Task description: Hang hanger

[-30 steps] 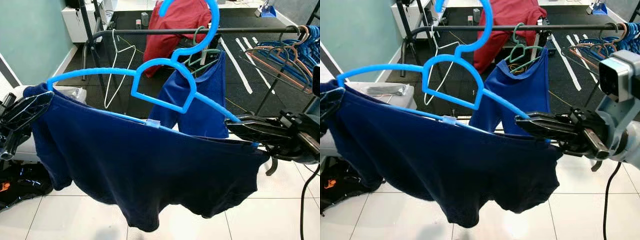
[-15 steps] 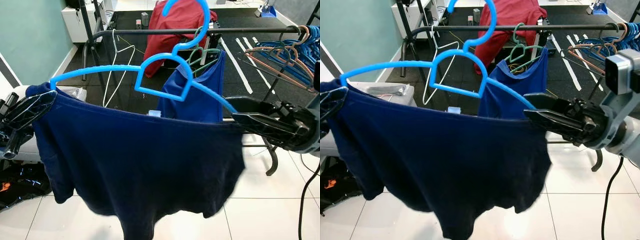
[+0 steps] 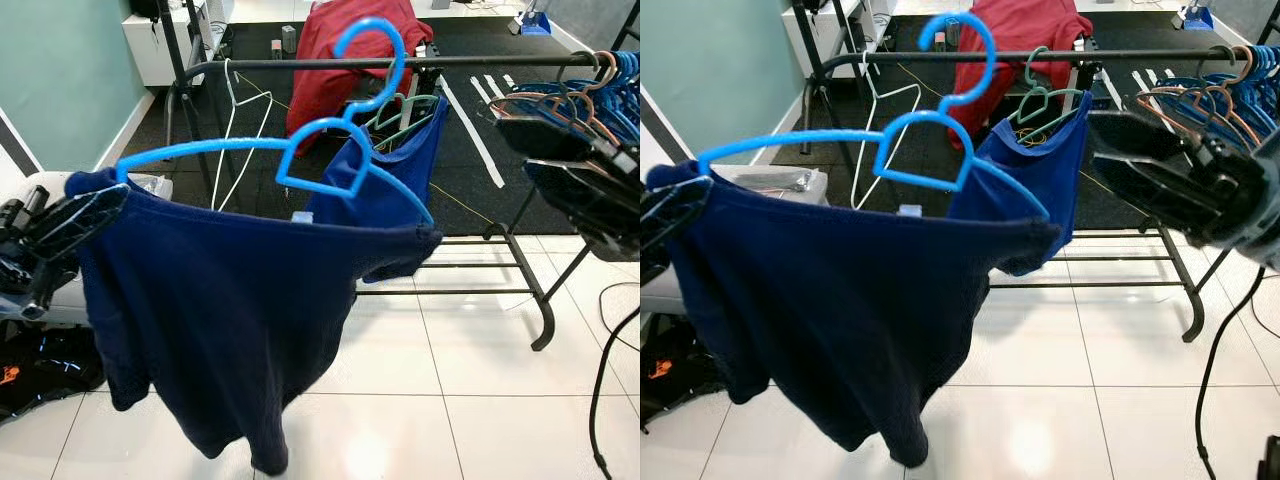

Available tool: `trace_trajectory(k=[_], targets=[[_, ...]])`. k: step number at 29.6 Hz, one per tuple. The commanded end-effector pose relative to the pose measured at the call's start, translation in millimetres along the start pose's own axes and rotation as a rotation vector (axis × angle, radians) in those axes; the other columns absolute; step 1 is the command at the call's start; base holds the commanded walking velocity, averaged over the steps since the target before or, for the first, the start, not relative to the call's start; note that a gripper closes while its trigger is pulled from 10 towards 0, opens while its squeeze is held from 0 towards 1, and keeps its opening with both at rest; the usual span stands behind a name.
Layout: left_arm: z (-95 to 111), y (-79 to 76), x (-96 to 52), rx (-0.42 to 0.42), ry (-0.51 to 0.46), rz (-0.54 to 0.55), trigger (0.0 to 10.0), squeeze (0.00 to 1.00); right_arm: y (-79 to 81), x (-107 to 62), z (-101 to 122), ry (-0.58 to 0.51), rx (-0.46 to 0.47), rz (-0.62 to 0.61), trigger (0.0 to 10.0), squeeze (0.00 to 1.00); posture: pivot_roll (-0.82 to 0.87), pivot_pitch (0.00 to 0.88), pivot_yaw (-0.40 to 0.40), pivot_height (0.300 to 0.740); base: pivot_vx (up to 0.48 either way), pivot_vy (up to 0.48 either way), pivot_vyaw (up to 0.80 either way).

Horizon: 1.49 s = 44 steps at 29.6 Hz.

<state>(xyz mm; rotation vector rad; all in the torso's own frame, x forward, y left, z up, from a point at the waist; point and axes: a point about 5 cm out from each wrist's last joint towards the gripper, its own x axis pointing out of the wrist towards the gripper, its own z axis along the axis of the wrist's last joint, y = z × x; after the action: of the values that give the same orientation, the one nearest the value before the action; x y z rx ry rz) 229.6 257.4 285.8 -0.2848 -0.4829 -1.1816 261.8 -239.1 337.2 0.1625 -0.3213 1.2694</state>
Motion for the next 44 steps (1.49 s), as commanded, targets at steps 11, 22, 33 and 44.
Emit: trace_trajectory(k=[11, 22, 33, 44], targets=[[-17, -16.4, 24.9, -0.039, 0.045, -0.131, 0.0, 0.0, -0.1, 16.8, -38, 0.227, 0.043, 0.11, 10.0, 0.0, -0.14, 0.098, 0.037, 0.74, 0.0, 0.0, 0.0], [-28, -20.3, 37.1, -0.069, 0.04, -0.161, 0.0, 0.0, 18.7, 35.6, -44, 0.244, 0.107, 0.271, 0.0, 0.0, -0.15, 0.107, 0.034, 0.74, 0.0, 0.0, 0.0], [-28, -19.5, 37.8, -0.057, 0.038, -0.149, 0.0, 0.0, 17.9, 33.5, -48, 0.29, 0.102, 0.29, 0.0, 0.0, -0.14, 0.106, 0.032, 0.74, 0.0, 0.0, 0.0], [-27, -18.6, 37.1, -0.048, 0.038, -0.14, 0.0, 0.0, 12.9, 32.1, -53, 0.321, 0.066, 0.24, 0.0, 0.0, -0.14, 0.106, 0.033, 0.74, 0.0, 0.0, 0.0]])
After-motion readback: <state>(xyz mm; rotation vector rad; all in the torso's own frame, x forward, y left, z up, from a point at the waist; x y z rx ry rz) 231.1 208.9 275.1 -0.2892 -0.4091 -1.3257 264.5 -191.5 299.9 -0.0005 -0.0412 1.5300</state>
